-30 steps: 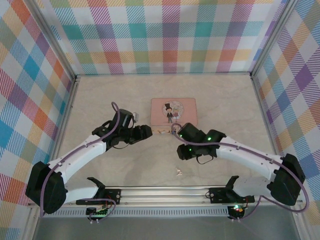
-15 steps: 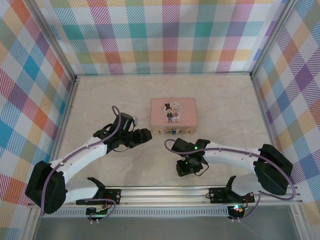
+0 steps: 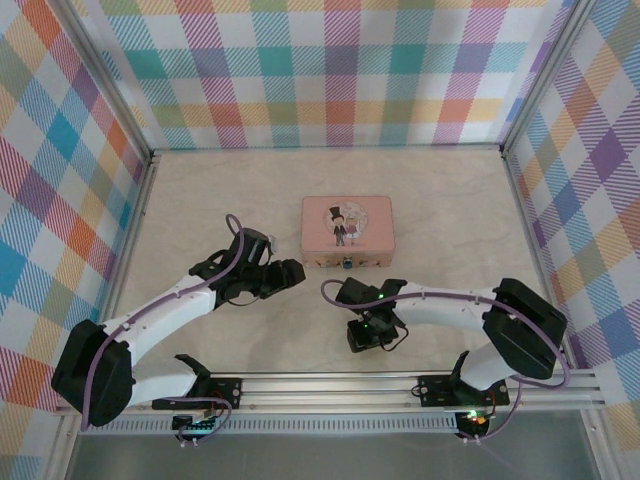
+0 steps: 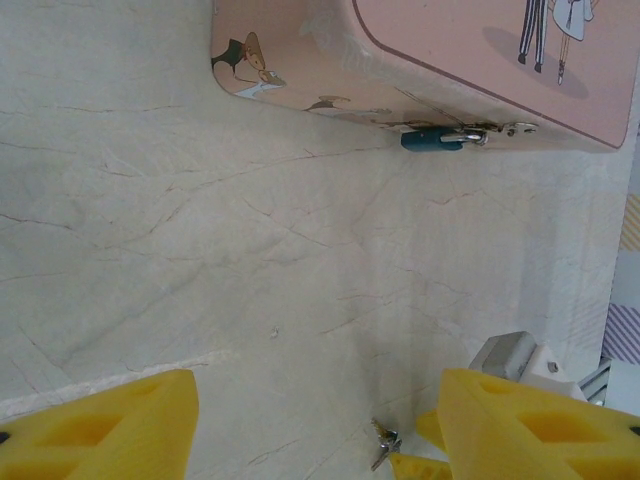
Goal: Unlock a padlock with a key
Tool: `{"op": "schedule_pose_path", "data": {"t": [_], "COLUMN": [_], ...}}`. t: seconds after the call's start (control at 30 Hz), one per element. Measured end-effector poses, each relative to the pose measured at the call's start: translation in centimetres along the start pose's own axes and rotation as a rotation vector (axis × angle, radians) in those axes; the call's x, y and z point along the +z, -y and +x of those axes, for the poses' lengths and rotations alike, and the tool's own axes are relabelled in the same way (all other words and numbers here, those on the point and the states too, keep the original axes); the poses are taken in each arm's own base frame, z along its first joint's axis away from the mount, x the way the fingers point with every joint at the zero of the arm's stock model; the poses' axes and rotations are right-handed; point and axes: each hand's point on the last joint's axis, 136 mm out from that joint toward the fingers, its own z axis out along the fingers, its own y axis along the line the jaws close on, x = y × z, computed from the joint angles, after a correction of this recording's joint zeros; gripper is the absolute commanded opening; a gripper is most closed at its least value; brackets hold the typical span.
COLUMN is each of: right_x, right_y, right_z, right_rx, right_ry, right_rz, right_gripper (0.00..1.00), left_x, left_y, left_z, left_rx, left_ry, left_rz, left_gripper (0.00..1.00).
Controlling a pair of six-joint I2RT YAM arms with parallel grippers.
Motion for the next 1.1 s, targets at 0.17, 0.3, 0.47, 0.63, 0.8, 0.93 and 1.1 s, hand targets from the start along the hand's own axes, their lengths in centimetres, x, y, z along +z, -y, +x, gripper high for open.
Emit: {"op": "schedule_pose_path", "data": {"t": [0.17, 0.3, 0.47, 0.63, 0.8, 0.93, 1.1], "right_x": [0.2, 0.3, 0.4, 0.3, 0.4, 0.4, -1.2], "right_y": [-0.1, 0.1, 0.4, 0.6, -0.1, -1.1, -1.3], "right_z": [-0.1, 0.0, 0.0, 0.0, -0.4, -1.1, -2.9], "right_rx": [0.0, -0.001, 0.001, 0.003, -0.002, -0.021, -0.077], "right_ry": [-0.01, -0.013, -0.014, -0.013, -0.018, 0.018, 0.15], "right_rz": [0.008, 0.018, 0.033, 0.045, 0.024, -0.014, -0.033], "right_gripper": [0.42, 0.34, 0.28, 0.13, 0.01, 0.0, 0.0], "left_x": [0.2, 0.3, 0.4, 0.4, 0.5, 0.4, 0.1], "left_y": [-0.3, -0.6, -0.9, -1.1, -1.3, -1.3, -1.1], "left_z": [0.2, 0.4, 0.5, 0.5, 0.5, 0.5, 0.1], "left_rx": [-0.005, -0.007, -0.009, -0.01, -0.013, -0.014, -0.012], "left_ry": [-0.004, -0.008, -0.007, -0.006, -0.005, 0.0, 0.022], "left_rz": [-0.005, -0.011, -0.019, -0.024, -0.03, -0.031, -0.028], "left_gripper": [0.64, 0.64, 0.63, 0.62, 0.62, 0.61, 0.61]}}
